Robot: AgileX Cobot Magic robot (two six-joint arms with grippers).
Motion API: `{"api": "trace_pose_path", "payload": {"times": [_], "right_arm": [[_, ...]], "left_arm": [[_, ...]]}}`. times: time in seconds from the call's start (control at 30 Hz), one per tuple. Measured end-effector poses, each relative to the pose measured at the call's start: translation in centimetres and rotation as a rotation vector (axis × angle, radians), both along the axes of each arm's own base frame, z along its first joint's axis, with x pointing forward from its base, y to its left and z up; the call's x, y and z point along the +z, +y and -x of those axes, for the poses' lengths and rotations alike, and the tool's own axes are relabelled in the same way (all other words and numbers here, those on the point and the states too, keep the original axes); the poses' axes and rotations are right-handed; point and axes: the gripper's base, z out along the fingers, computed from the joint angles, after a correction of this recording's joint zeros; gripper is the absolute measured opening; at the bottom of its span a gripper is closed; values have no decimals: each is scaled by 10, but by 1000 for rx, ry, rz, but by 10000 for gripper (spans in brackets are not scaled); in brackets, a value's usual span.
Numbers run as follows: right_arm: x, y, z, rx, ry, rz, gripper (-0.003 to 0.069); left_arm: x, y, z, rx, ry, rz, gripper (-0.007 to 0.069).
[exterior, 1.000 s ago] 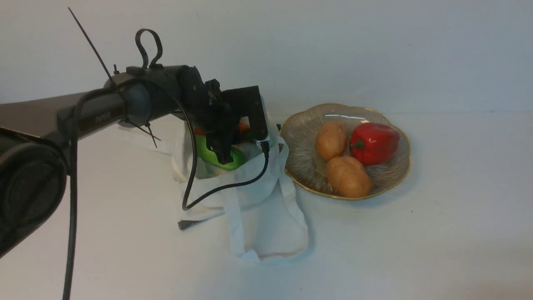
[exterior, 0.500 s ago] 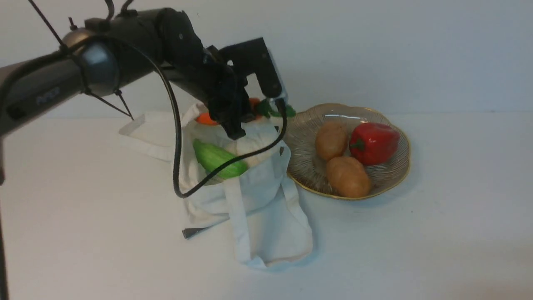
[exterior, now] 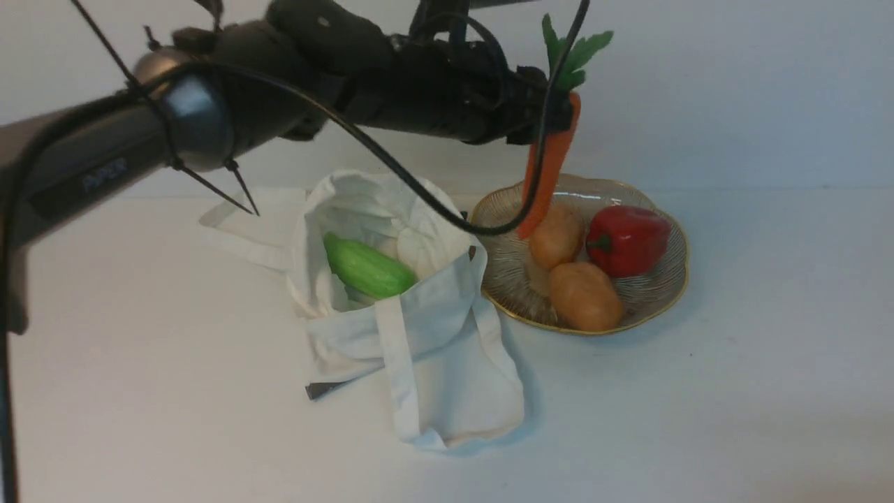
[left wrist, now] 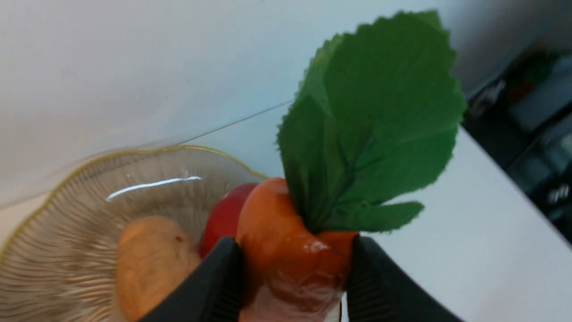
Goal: Take vegetables from cloth bag on white table place on plate.
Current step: 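Take the carrot out of the bag and place it on the plate with the left gripper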
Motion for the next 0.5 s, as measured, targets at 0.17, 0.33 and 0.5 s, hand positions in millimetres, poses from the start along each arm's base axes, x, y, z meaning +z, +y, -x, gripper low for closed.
{"api": "trace_pose_path", "payload": {"times": [0.17, 0.33, 0.5], "right_arm": [[0, 0, 0, 0, 0, 0, -15], [0, 0, 0, 0, 0, 0, -15], [0, 0, 0, 0, 0, 0, -15]], "left_arm": [[-45, -9, -19, 96, 17, -12, 278], [-70, -11, -28, 138, 25, -40, 278], [-76, -12, -28, 134, 49, -27, 386]]}}
